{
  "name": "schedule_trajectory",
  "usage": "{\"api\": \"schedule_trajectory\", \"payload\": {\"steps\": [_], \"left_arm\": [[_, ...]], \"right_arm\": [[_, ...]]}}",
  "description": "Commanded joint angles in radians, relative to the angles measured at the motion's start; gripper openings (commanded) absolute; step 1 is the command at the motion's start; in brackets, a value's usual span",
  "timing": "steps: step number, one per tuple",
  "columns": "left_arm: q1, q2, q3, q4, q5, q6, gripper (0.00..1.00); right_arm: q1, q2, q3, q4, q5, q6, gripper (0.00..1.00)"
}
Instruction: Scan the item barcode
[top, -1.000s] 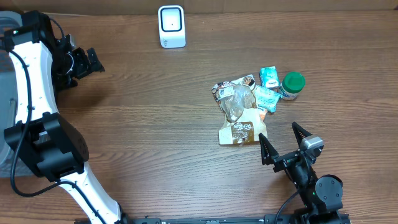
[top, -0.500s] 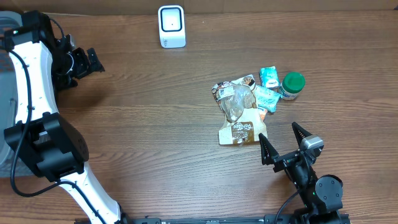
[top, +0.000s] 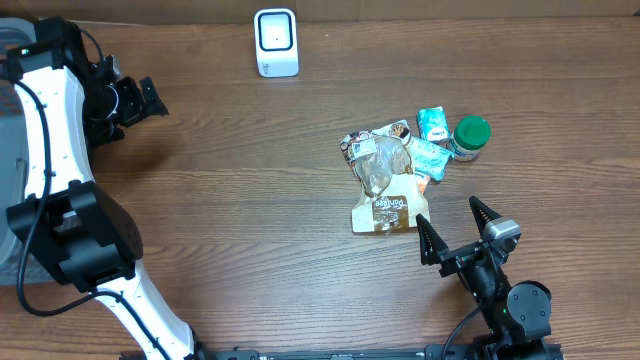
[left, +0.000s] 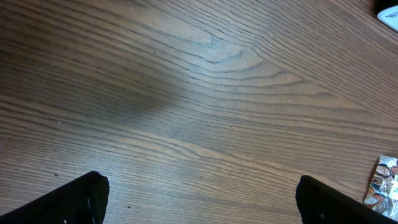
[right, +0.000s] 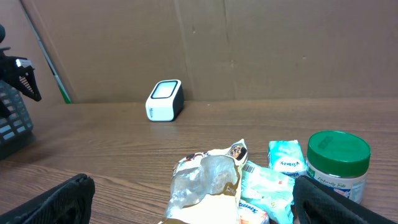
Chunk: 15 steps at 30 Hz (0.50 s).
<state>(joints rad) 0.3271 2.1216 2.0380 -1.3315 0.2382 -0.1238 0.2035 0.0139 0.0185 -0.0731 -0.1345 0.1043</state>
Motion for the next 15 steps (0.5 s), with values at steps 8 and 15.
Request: {"api": "schedule_trajectory", "payload": {"steps": [8, 15], "left_arm": [[-0.021, -0.092, 0.006, 0.001, -0.011, 0.005, 1.00], [-0.122, -0.257, 0.006, 0.001, -0.010, 0.005, 1.00]], "right_arm": [[-0.001, -0.011, -0.011, 0.004, -0.008, 0.004, 1.00], [-0.001, -0.011, -0.011, 0.004, -0.008, 0.004, 1.00]]}}
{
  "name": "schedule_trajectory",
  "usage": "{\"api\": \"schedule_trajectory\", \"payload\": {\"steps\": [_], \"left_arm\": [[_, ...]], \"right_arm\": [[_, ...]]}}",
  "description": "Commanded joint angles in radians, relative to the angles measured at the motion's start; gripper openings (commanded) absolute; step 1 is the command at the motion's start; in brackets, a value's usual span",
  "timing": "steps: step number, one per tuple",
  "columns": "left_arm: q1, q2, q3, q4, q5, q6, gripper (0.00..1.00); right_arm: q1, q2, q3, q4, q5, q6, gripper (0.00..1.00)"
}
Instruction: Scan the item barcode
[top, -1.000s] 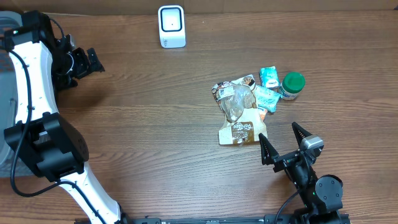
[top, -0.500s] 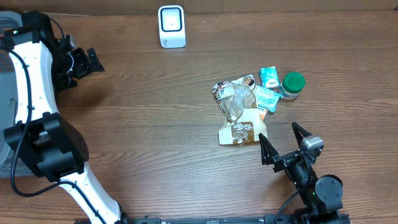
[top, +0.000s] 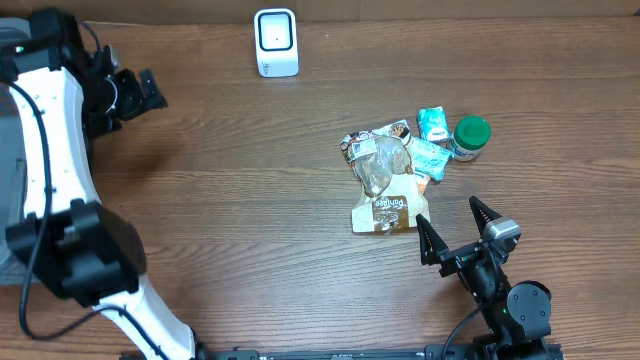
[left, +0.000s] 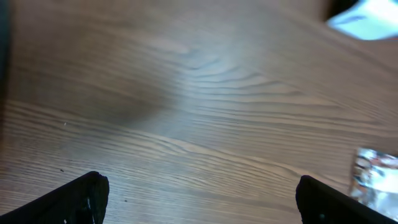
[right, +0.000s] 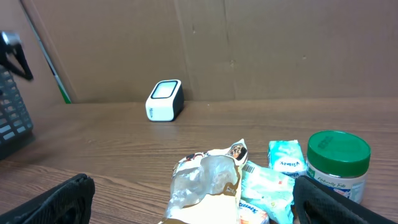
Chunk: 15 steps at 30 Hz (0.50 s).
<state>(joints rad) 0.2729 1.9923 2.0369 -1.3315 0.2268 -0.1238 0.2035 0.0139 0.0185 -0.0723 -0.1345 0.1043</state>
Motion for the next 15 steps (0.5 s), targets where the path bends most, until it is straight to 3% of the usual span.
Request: {"api": "schedule_trajectory", "payload": {"steps": [1, 11, 15], "left_arm": [[-0.093, -0.154, 0.008, 0.001, 0.001, 0.005, 1.00], [-0.461, -0.367, 0.008, 0.000, 0.001, 0.006, 1.00], [-0.576, -0.419, 0.006, -0.064, -0.135, 0.087, 0.99]], "right_arm": [[-0.001, -0.011, -0.011, 0.003, -0.008, 0.004, 1.00], [-0.001, -0.011, -0.011, 0.003, -0.008, 0.004, 1.00], [-0.001, -0.011, -0.011, 0.003, -0.008, 0.004, 1.00]]}}
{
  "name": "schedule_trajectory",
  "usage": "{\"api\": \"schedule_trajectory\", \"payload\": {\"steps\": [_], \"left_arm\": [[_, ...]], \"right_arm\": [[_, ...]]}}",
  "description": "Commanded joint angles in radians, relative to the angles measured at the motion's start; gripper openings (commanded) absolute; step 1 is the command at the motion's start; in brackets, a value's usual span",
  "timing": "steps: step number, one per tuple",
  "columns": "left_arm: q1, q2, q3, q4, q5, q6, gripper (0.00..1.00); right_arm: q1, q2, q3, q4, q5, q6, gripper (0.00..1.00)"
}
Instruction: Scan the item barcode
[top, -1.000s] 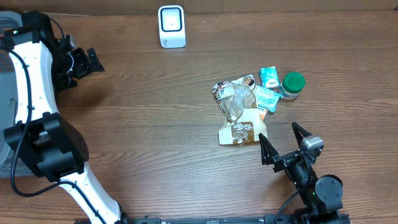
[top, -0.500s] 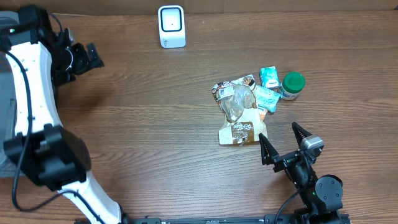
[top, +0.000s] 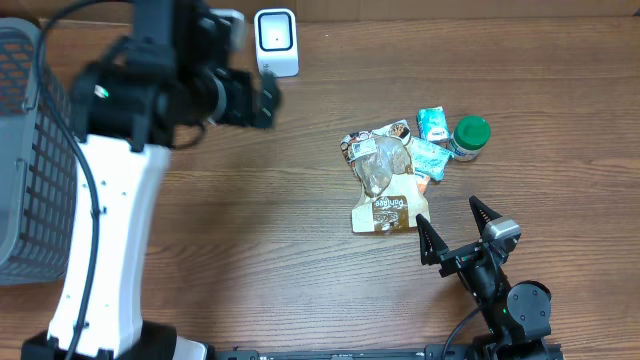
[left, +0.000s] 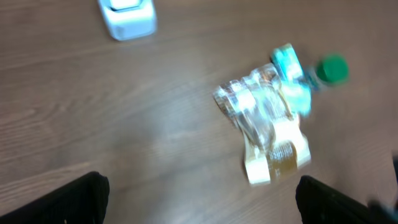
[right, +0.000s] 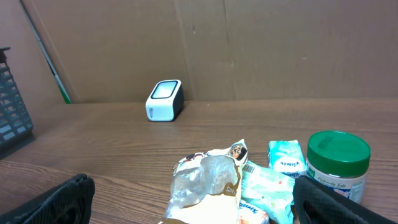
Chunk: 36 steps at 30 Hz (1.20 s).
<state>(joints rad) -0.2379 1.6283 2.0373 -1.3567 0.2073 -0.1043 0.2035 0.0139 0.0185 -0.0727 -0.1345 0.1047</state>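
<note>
The white barcode scanner (top: 276, 42) stands at the back edge of the table, also seen in the left wrist view (left: 127, 18) and the right wrist view (right: 165, 100). A pile of items lies right of centre: a brown and silver snack bag (top: 383, 185), teal packets (top: 432, 140) and a green-lidded jar (top: 469, 137). My left gripper (top: 267, 100) hangs open and empty just in front of the scanner, left of the pile; its view is blurred and shows the snack bag (left: 267, 127). My right gripper (top: 455, 232) stands open near the front edge, facing the snack bag (right: 214, 186).
A grey mesh basket (top: 30, 150) stands at the table's left edge, its corner showing in the right wrist view (right: 12, 118). A cardboard wall (right: 261, 43) runs behind the table. The green-lidded jar (right: 337, 165) stands just right of the teal packets.
My left arm has moved from the far left of the table to the right; its gripper now hangs in front of the scanner. The basket has come into view. My right arm is unmoved.
My left gripper was open over bare wood at the table's far left. Half a second later it was slightly further back, the scanner entering its view. Now it is near the scanner with the pile in its view. The right gripper stayed open throughout.
</note>
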Motion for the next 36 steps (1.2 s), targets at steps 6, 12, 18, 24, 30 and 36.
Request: {"api": "schedule_trajectory", "payload": {"steps": [6, 12, 18, 24, 30, 36], "left_arm": [[-0.093, -0.172, -0.145, 0.142, -0.160, 0.071, 0.99], [-0.089, -0.378, -0.567, 0.621, -0.151, 0.076, 1.00], [-0.079, -0.569, -0.986, 1.051, -0.108, 0.163, 1.00], [-0.061, -0.738, -1.355, 1.407, -0.091, 0.246, 1.00], [-0.007, -0.969, -1.648, 1.541, -0.090, 0.317, 1.00], [0.059, -1.195, -1.845, 1.542, -0.091, 0.330, 1.00]], "right_arm": [[-0.001, -0.011, -0.011, 0.003, -0.008, 0.004, 1.00], [-0.001, -0.011, -0.011, 0.003, -0.008, 0.004, 1.00], [-0.001, -0.011, -0.011, 0.003, -0.008, 0.004, 1.00], [-0.001, -0.011, -0.011, 0.003, -0.008, 0.004, 1.00], [-0.001, -0.011, -0.011, 0.003, -0.008, 0.004, 1.00], [-0.001, -0.011, -0.011, 0.003, -0.008, 0.003, 1.00]]}}
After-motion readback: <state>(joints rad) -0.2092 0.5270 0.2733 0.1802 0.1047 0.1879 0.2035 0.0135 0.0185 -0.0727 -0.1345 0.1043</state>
